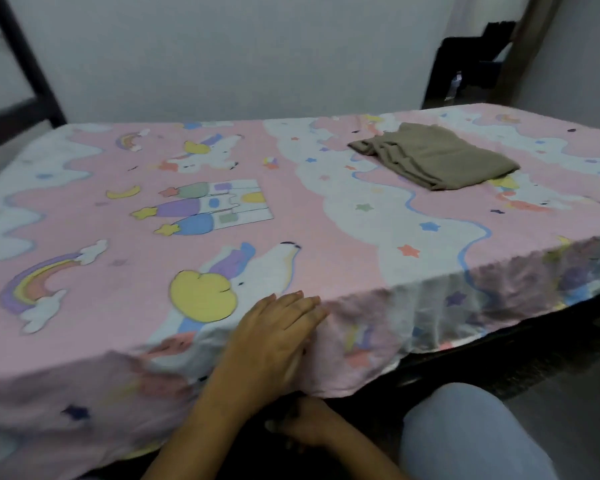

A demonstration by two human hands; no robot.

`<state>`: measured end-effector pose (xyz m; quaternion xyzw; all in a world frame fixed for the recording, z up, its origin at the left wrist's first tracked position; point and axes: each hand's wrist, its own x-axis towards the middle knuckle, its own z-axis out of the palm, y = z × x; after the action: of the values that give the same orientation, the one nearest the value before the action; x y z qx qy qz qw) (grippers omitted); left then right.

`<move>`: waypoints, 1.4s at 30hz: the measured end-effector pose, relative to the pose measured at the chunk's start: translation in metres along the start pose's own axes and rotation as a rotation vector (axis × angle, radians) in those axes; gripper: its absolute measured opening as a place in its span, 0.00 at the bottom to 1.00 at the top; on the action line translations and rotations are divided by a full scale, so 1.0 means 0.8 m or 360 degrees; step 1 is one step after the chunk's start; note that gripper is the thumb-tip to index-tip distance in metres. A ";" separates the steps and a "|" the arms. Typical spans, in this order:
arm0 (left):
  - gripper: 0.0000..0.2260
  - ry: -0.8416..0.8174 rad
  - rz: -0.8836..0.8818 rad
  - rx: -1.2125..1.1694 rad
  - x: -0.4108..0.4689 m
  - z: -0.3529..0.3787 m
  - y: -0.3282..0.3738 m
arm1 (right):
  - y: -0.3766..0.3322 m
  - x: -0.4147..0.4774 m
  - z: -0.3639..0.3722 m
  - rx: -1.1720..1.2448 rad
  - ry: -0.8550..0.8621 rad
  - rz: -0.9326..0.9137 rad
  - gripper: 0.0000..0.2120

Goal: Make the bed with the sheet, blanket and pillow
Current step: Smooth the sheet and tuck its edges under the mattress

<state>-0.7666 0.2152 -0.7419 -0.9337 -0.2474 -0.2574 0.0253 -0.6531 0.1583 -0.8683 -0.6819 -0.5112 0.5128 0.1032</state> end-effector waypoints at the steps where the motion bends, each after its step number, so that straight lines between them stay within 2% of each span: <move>1: 0.22 0.0040 -0.0050 0.0027 -0.023 -0.008 -0.008 | -0.016 -0.004 0.009 0.0160 -0.0049 -0.0031 0.12; 4: 0.25 0.0176 -0.0324 0.0163 -0.085 -0.034 -0.031 | -0.042 -0.011 0.016 0.0577 0.0027 -0.0017 0.13; 8: 0.22 0.0198 -0.0628 0.0357 -0.129 -0.051 -0.055 | -0.053 0.004 0.017 0.0812 0.0312 -0.0079 0.15; 11: 0.26 0.0115 -0.0697 0.0535 -0.135 -0.038 -0.057 | -0.051 0.016 0.023 0.0647 0.0580 -0.0242 0.19; 14: 0.32 0.0167 -0.0732 0.0679 -0.136 -0.016 -0.055 | -0.045 0.023 0.033 0.0541 0.0705 -0.0237 0.20; 19: 0.36 0.0365 -0.0649 0.0742 -0.156 0.017 -0.060 | -0.038 0.032 0.037 -0.0098 0.0685 -0.0130 0.21; 22: 0.37 0.0373 -0.0602 0.0771 -0.176 0.027 -0.062 | -0.045 0.029 0.043 0.0108 0.0624 -0.0162 0.22; 25: 0.33 0.0387 -0.0667 0.0743 -0.199 0.022 -0.067 | -0.061 0.017 0.046 0.0239 0.0248 -0.0071 0.22; 27: 0.28 0.0388 -0.0834 0.0707 -0.216 0.017 -0.069 | -0.091 0.003 0.050 -0.0054 -0.0007 -0.0118 0.21; 28: 0.27 0.0407 -0.0964 0.0678 -0.223 0.012 -0.072 | -0.115 -0.006 0.054 -0.0239 -0.0061 -0.0236 0.21; 30: 0.27 0.0508 -0.1282 0.0561 -0.235 -0.003 -0.084 | -0.172 -0.032 0.064 -0.0670 0.0005 -0.0641 0.18; 32: 0.25 0.0658 -0.1479 0.0413 -0.245 -0.026 -0.099 | -0.233 -0.061 0.074 -0.1000 0.0248 -0.1165 0.15; 35: 0.22 0.0723 -0.1371 0.0362 -0.261 -0.049 -0.117 | -0.318 -0.084 0.080 -0.1160 0.0793 -0.1895 0.13; 36: 0.23 0.0762 -0.1418 0.0335 -0.267 -0.053 -0.121 | -0.341 -0.081 0.078 -0.1145 0.0955 -0.2055 0.12; 37: 0.25 0.0868 -0.1560 0.0272 -0.273 -0.056 -0.126 | -0.362 -0.073 0.073 -0.1145 0.0992 -0.2118 0.12; 39: 0.27 0.1192 -0.1947 -0.0023 -0.281 -0.068 -0.136 | -0.391 -0.044 0.065 -0.1374 0.0810 -0.1848 0.20; 41: 0.29 0.1319 -0.2195 -0.0347 -0.285 -0.089 -0.146 | -0.398 -0.008 0.070 -0.1619 0.0688 -0.1482 0.30; 42: 0.29 0.1335 -0.2267 -0.0391 -0.284 -0.102 -0.150 | -0.399 0.003 0.080 -0.1647 0.0657 -0.1352 0.32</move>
<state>-1.0313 0.2040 -0.7932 -0.3768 -0.7187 -0.5634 -0.1554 -0.8935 0.2810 -0.6864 -0.4681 -0.8819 -0.0212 0.0517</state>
